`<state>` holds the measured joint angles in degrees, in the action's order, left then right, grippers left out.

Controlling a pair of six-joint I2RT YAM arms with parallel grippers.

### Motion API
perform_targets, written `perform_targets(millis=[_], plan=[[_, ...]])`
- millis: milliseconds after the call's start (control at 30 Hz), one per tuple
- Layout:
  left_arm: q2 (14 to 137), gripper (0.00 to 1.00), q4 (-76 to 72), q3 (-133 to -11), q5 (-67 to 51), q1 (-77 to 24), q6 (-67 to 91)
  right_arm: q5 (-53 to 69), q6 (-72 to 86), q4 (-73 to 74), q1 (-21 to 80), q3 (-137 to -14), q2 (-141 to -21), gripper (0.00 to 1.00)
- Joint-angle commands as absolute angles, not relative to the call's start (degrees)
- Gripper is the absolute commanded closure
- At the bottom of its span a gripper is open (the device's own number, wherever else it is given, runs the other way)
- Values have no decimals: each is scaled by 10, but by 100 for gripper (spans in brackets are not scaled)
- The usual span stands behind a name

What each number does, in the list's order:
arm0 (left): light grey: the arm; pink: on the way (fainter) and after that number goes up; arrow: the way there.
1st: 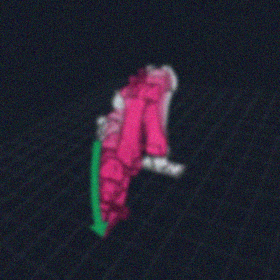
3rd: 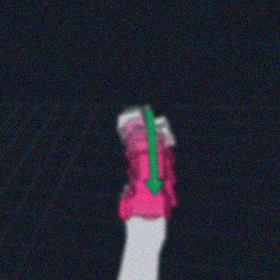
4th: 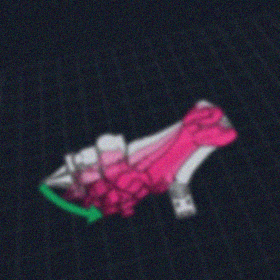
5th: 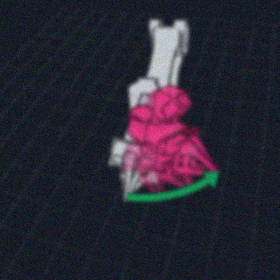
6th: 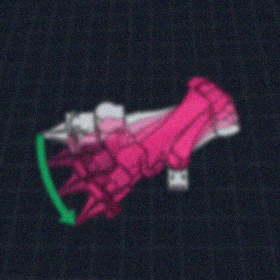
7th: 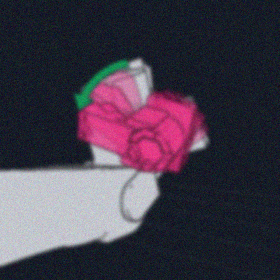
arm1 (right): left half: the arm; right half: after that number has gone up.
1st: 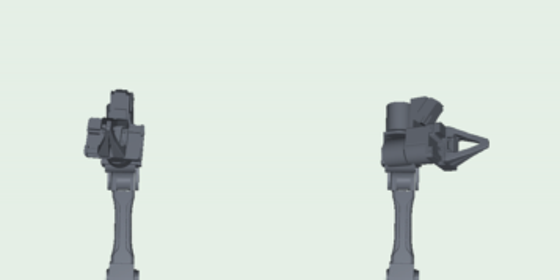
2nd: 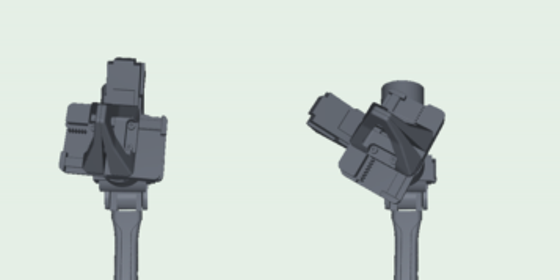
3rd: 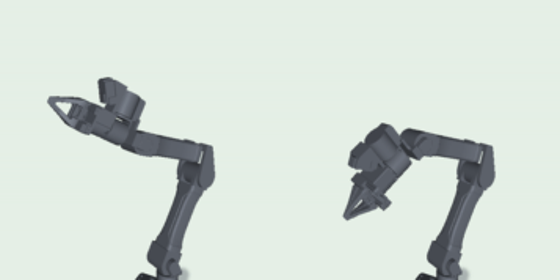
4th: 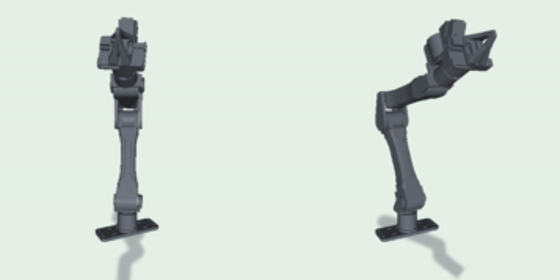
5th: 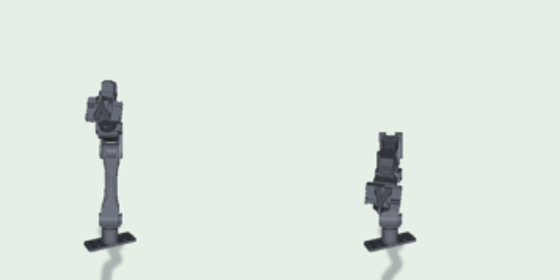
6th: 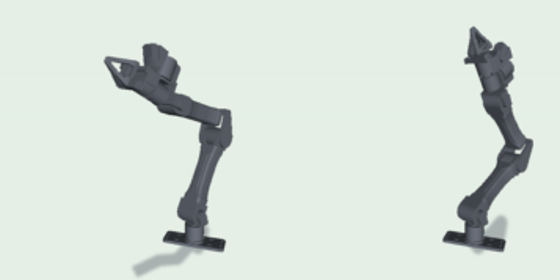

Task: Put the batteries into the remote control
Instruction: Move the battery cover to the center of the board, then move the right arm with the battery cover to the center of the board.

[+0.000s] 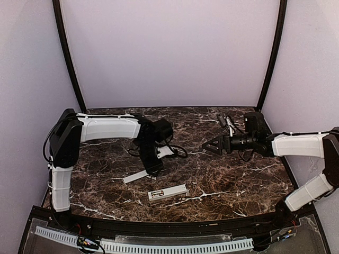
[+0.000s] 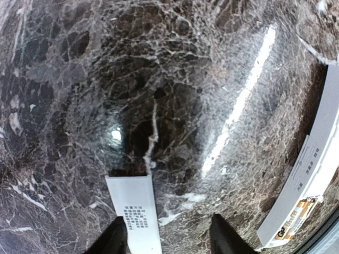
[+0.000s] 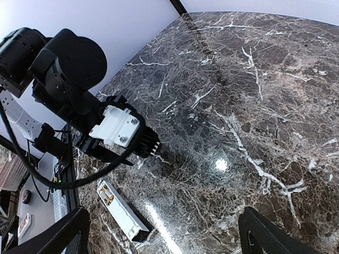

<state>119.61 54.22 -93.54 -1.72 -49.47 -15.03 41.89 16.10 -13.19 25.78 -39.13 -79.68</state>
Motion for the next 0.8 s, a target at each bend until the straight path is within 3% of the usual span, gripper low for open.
perform_targets(millis=[0, 133, 300, 767], plan=[[1131, 38, 532, -893, -35, -472, -128, 448, 135, -120, 257, -417, -814, 4], [1102, 26, 493, -845, -46, -438, -100, 442, 68, -77, 289, -455, -829, 5], [998, 4, 372, -750, -79, -371, -15, 400, -62, 21, 354, -553, -884, 7], [824, 1, 279, -634, -89, -265, 118, 297, -305, 290, 506, -906, -1190, 16]])
